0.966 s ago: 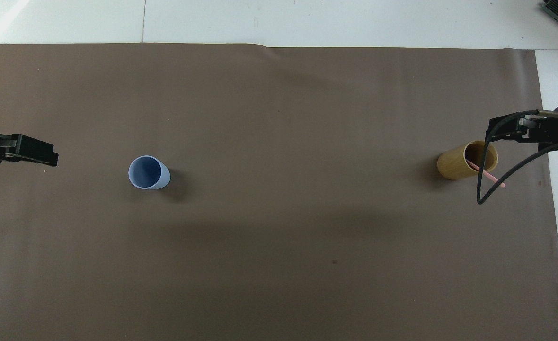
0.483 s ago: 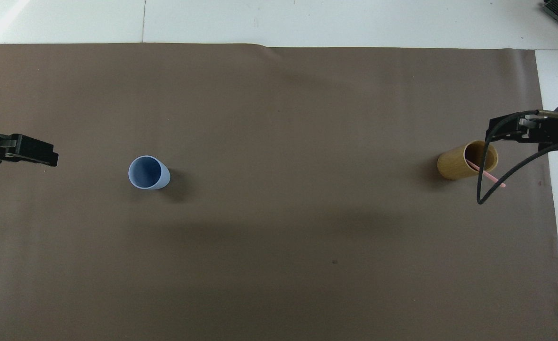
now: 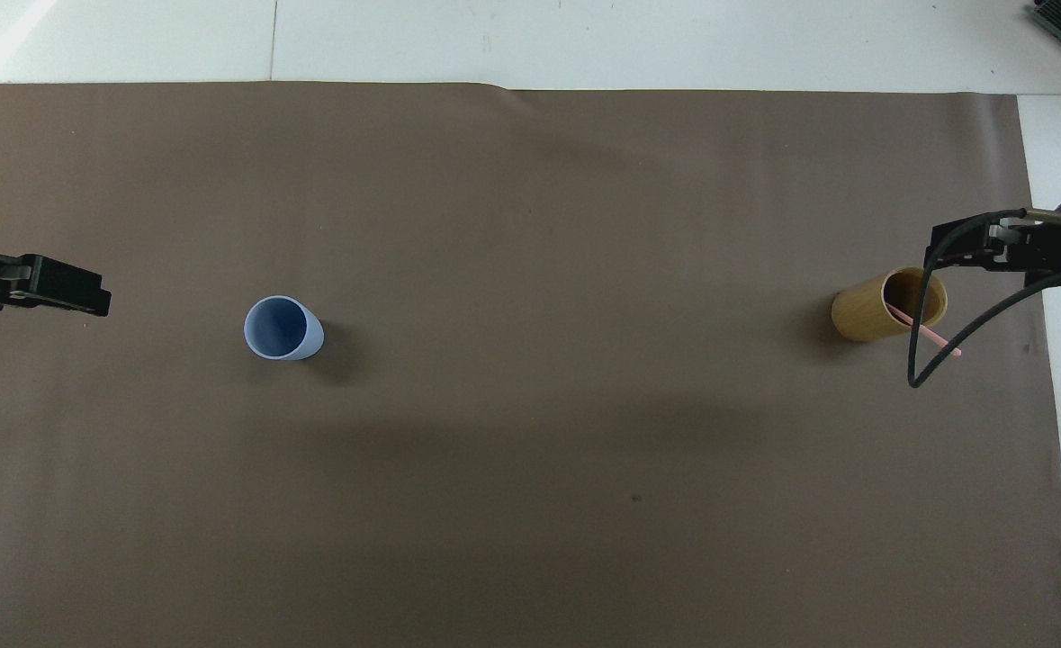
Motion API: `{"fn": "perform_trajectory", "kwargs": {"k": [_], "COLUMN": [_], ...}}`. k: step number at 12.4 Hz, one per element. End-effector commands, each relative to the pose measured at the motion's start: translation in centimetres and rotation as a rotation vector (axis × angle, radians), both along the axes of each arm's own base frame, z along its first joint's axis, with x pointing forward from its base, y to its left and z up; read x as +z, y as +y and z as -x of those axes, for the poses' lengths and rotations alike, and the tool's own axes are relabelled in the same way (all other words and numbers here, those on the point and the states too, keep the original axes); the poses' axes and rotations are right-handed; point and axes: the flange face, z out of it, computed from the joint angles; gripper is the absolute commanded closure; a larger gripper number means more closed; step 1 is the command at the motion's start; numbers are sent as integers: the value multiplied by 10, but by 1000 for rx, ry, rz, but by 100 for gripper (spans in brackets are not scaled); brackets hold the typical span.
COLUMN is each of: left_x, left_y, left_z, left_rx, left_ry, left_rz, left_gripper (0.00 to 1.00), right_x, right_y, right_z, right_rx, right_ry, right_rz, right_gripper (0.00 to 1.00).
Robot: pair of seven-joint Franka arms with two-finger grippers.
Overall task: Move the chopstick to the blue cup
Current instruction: 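Reach the left gripper to the blue cup and grasp its rim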
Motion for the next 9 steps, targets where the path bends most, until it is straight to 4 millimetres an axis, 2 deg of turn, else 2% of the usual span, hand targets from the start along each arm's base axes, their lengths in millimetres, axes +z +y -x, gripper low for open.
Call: {"fn": "perform_trajectory", "kwargs": {"k": [1,2,6,9], "left_x": [10,1,-105,-178], "left_y": [5,2,-10,-32], "left_z": [8,5,-1,-10], "left_rx": [26,81,102,144], "left_ry": [-17,-1,-5,-47], "left_rz": [-15,-15,-17,-7], "left_gripper": [0,0,0,0], "right_x": [2,2,0,-2], "right_y": [-4,-4,-5,-7], "right_z": [1,1,1,2], "right_rx": [7,9,9,15], "right_ry": [-6,-4,-6,-7], "right_rz": [-17,-17,-15,-14], "right_gripper": [0,0,0,0]}}
